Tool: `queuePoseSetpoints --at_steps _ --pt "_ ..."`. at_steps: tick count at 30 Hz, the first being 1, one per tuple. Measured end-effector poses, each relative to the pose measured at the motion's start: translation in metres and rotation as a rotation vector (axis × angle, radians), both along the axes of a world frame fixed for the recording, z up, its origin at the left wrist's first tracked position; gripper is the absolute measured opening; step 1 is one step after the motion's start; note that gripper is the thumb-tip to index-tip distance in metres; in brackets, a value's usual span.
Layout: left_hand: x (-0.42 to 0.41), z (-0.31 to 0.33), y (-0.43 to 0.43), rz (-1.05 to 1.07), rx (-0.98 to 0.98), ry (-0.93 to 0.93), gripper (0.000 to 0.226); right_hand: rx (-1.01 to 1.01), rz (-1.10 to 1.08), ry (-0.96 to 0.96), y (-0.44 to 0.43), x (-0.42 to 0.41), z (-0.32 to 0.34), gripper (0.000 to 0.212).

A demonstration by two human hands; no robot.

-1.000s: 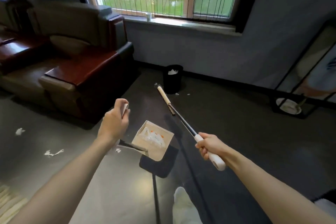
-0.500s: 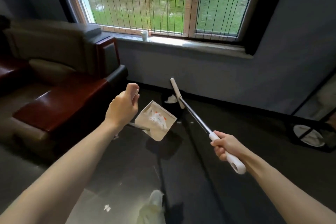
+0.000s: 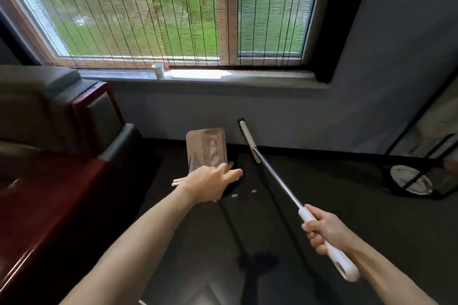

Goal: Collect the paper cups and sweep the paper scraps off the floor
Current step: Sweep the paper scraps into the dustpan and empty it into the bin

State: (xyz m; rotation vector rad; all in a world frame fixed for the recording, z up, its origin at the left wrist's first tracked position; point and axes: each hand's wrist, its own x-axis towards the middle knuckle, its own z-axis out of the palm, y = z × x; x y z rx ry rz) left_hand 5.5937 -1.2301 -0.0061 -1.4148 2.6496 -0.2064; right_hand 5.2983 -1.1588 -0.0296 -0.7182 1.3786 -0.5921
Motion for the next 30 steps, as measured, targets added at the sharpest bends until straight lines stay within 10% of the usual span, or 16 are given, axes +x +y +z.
queuePoseSetpoints --at_steps 6,13,30 --pt "-0.038 -0.033 0.002 -0.111 0.215 -0.047 0.05 0.05 0.017 0.011 -0.038 -0.015 0.002 0.054" --pt "-0.046 -0.044 0.013 0.315 0.518 0.171 0.081 0.039 0.02 0.001 -0.059 -0.014 0.008 0.069" --pt "-0.034 -0.028 -0.002 0.069 -0.083 -0.164 0.08 0.046 0.071 -0.067 -0.059 -0.011 0.005 0.065"
